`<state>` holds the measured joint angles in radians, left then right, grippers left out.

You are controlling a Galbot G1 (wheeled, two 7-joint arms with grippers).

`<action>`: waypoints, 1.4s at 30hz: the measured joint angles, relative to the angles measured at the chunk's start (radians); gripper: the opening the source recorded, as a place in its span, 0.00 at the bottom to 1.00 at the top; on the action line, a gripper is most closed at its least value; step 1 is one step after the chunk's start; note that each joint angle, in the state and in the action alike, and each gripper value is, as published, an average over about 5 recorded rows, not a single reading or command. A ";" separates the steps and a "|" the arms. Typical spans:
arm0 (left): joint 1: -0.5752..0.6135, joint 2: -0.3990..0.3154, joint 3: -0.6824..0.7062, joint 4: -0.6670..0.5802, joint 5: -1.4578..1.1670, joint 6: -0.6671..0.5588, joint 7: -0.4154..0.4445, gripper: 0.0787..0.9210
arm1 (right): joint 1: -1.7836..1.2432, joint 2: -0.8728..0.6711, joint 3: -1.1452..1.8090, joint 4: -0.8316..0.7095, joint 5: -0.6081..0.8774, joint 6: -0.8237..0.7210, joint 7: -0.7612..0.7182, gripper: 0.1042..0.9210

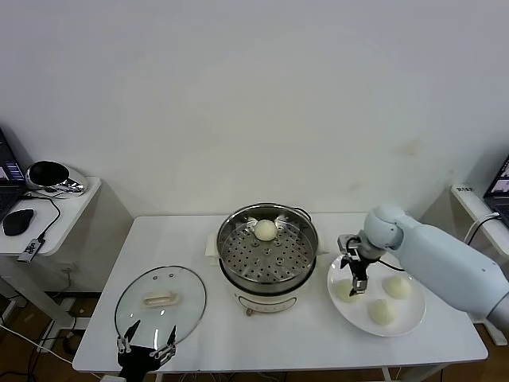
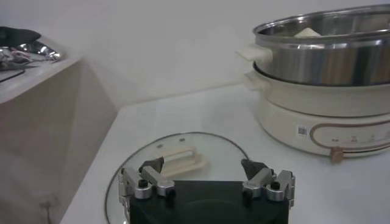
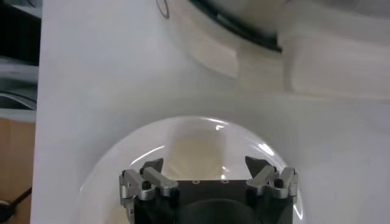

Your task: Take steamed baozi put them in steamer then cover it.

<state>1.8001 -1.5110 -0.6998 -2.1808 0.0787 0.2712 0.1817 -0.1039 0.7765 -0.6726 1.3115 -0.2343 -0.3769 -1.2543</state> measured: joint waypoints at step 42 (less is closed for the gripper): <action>0.006 -0.006 0.005 0.015 0.006 -0.002 0.000 0.88 | -0.046 0.026 0.013 -0.057 -0.025 0.006 0.028 0.63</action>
<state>1.8058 -1.5168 -0.6947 -2.1661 0.0848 0.2689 0.1817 -0.1494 0.8027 -0.6599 1.2546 -0.2596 -0.3706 -1.2263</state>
